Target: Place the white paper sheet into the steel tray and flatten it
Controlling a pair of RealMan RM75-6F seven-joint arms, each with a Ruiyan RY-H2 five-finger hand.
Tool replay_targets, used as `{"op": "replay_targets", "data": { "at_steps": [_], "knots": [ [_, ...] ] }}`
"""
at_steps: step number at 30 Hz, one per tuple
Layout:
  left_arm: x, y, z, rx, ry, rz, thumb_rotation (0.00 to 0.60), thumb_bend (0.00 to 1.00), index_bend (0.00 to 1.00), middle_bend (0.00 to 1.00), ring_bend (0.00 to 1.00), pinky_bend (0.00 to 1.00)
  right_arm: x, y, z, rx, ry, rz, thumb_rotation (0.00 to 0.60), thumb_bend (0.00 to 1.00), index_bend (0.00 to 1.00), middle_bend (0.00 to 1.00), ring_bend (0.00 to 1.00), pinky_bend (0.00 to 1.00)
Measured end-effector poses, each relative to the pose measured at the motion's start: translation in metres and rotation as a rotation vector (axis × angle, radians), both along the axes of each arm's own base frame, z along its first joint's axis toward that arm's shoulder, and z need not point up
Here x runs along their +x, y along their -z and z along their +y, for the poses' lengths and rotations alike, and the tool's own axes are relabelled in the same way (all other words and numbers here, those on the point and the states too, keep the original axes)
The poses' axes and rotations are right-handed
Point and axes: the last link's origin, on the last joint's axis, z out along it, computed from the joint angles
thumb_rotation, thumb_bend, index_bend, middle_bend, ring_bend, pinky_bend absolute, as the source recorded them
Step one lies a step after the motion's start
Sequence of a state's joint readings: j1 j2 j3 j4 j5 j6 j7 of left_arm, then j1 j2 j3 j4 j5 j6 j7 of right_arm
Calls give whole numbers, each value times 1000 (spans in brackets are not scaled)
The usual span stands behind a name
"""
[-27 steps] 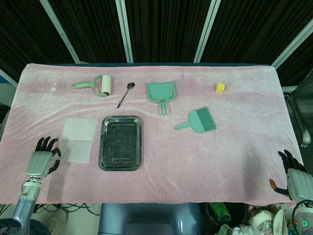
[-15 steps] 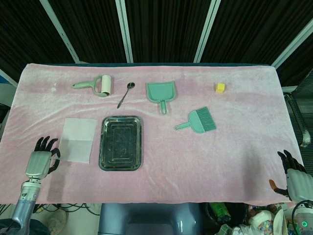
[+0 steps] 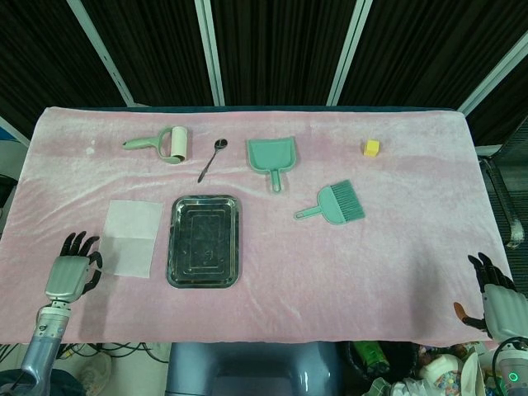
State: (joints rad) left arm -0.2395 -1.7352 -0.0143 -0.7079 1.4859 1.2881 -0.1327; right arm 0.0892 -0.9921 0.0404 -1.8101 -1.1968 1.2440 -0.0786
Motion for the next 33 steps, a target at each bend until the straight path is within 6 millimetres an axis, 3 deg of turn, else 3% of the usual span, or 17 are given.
{"op": "replay_targets", "data": {
  "at_steps": [9, 15, 23, 28, 33],
  "knots": [
    [2, -10, 6, 33, 13, -31, 600, 439, 588, 170, 0, 19, 0, -1, 0, -9, 7, -1, 600, 250, 0, 8, 93, 154],
    [25, -43, 37, 165, 99, -118, 600, 439, 587, 181, 0, 77, 0, -1, 1, -9, 5, -4, 600, 250, 0, 8, 93, 155],
    [100, -85, 107, 264, 319, -88, 600, 439, 591, 202, 0, 78, 0, 0, 2, -4, 13, -8, 600, 251, 0, 8, 93, 155],
    [143, -89, 148, 234, 362, -22, 600, 439, 595, 211, 0, 77, 0, 1, 2, -2, 15, -11, 600, 251, 0, 8, 93, 155],
    [200, -95, 191, 254, 417, 31, 600, 439, 602, 216, 0, 77, 0, 0, 2, -4, 21, -10, 600, 251, 0, 8, 93, 155]
  ]
}}
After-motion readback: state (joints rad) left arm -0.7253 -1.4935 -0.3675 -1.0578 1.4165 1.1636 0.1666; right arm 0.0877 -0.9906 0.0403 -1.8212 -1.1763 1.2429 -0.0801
